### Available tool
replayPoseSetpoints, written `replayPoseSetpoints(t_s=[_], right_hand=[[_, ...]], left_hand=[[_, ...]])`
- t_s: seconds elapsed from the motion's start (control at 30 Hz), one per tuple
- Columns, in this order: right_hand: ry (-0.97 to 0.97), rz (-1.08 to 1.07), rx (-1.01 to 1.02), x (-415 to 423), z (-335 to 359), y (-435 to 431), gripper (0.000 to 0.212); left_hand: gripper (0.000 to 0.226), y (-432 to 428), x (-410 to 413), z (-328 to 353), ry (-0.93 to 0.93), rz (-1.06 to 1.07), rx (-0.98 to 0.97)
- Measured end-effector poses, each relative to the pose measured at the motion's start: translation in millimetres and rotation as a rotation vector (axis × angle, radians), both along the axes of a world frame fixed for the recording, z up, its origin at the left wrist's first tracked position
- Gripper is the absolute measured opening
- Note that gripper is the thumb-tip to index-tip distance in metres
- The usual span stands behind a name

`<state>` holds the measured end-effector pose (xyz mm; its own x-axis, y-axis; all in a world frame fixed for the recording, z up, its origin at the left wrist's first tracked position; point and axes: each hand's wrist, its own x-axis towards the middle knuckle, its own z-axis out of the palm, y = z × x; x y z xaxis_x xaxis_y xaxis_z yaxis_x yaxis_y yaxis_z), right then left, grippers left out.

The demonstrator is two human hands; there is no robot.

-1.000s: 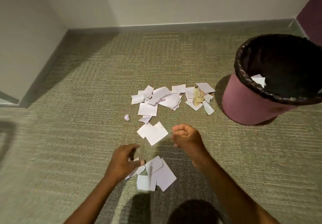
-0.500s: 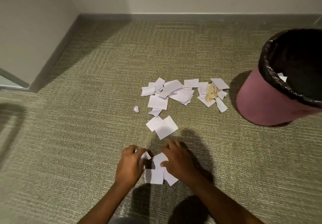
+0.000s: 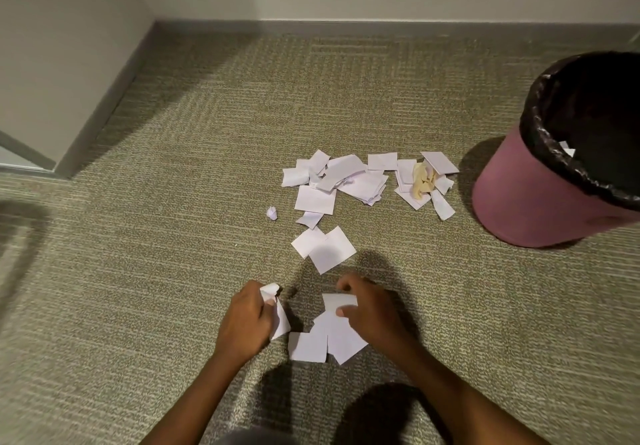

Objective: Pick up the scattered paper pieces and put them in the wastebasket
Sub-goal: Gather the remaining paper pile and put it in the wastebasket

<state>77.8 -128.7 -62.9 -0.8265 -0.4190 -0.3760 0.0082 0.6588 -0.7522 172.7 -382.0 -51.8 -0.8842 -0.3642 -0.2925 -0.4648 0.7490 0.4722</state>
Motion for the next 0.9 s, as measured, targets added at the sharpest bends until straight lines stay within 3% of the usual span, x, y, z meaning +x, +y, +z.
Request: replayPoseSetpoints(t_s=[0.13,0.27,0.53,0.67,0.9], right_hand=[[-0.042,0.289,0.197,14,12,14,0.088],[0.152,0.421,0.33,27,6,14,0.097],[0.273,0.346,0.378,23,5,5,0.066],[0.254,0.268,0.289,18,1,11,0.031],[0.108,0.133,0.246,8,6,15,0.017]], left_hand=[[0.024,0,11,4,-0.178,0.004,0.041],[0.049,-1,16,-2,-0.182,-0.057,-0.028],[0.074,-2,23,-21,-0.118,-0.088,-0.138],[0.066,1,20,-25,-0.118,-0.096,-0.178],[0.049,2,10,-23,-0.193,-0.169,-0.22]])
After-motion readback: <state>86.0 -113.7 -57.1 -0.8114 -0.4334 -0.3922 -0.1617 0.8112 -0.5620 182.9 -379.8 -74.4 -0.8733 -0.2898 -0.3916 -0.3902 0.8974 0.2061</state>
